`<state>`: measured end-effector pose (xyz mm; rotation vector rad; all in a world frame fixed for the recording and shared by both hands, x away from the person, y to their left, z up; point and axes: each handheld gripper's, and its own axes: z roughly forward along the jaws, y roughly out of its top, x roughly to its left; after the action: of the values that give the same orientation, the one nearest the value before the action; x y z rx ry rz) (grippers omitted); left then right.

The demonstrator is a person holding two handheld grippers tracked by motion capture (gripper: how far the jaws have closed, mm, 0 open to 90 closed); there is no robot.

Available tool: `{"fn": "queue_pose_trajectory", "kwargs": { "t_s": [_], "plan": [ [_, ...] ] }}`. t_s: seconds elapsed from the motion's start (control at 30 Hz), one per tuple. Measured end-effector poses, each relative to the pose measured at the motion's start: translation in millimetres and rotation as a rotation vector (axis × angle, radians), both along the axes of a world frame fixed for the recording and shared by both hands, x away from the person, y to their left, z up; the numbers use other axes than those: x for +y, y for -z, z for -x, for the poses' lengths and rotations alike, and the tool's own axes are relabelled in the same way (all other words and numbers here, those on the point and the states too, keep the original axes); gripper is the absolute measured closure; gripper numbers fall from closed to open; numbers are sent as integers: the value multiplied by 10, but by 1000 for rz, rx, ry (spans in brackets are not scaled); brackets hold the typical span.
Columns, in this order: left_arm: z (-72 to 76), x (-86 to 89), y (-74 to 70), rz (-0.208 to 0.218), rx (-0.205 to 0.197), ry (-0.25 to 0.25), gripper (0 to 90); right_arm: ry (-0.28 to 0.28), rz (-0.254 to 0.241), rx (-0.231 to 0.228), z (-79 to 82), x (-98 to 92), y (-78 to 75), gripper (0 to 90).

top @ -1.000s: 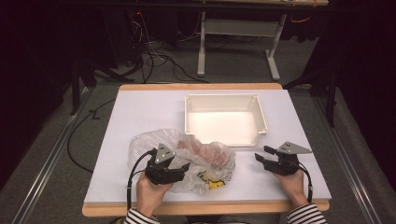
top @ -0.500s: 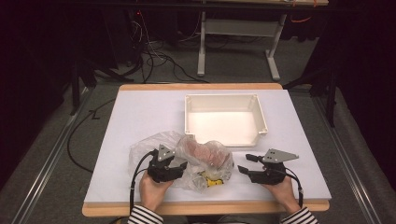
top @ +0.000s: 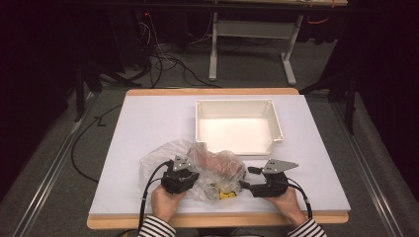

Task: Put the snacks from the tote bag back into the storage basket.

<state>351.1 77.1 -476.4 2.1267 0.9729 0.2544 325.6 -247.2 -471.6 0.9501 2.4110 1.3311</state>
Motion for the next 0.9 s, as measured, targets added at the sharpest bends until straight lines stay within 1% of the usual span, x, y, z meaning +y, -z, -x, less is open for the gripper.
{"fn": "queue_pose_trajectory", "kwargs": {
  "t_s": [0.1, 0.17, 0.27, 0.3, 0.33, 0.37, 0.4, 0.43, 0.47, 0.5, 0.57, 0.67, 0.7, 0.73, 0.8, 0.87, 0.9],
  "plan": [
    [14, -45, 9, -10, -2, 29, 777, 10, 12, 23, -25, 2, 25, 366],
    [18, -61, 7, -11, -3, 41, 788, 10, 19, 23, -31, 5, 34, 395],
    [35, -91, 6, -12, -3, 59, 800, -9, 32, 32, -30, 25, 53, 504],
    [43, -102, 7, -11, -2, 64, 804, -19, 41, 39, -36, 41, 69, 585],
    [48, -111, 6, -15, -3, 72, 804, -19, 41, 39, -36, 41, 69, 585],
    [54, -123, 4, -14, -1, 81, 806, -24, 49, 49, -41, 50, 80, 645],
    [58, -132, 3, -13, 1, 84, 808, -47, 58, 63, -56, 54, 88, 704],
    [64, -149, 4, -12, 0, 88, 809, -52, 67, 74, -55, 63, 86, 793],
    [68, -162, 1, -18, -1, 98, 809, -52, 67, 74, -55, 63, 86, 793],
    [72, -177, -1, -21, -3, 103, 810, -56, 74, 78, -51, 67, 85, 833],
    [89, -218, -2, -24, -6, 104, 810, -69, 88, 64, -45, 55, 88, 900],
    [101, -237, -2, -21, -10, 98, 809, -71, 92, 62, -45, 32, 81, 900],
    [109, -244, -3, -17, -11, 97, 809, -70, 85, 67, -55, -11, 79, 900],
    [118, -252, -3, -14, -10, 97, 809, -70, 85, 67, -55, -11, 79, 900],
    [138, -270, -8, 2, -4, 98, 805, -49, 74, 74, -56, -69, 71, 900],
    [151, -276, -20, 6, -5, 102, 793, -33, 69, 75, -55, -136, 60, 900],
    [171, -277, -41, 24, -11, 94, 757, -16, 66, 75, -50, -195, 53, 900]
  ]
}}
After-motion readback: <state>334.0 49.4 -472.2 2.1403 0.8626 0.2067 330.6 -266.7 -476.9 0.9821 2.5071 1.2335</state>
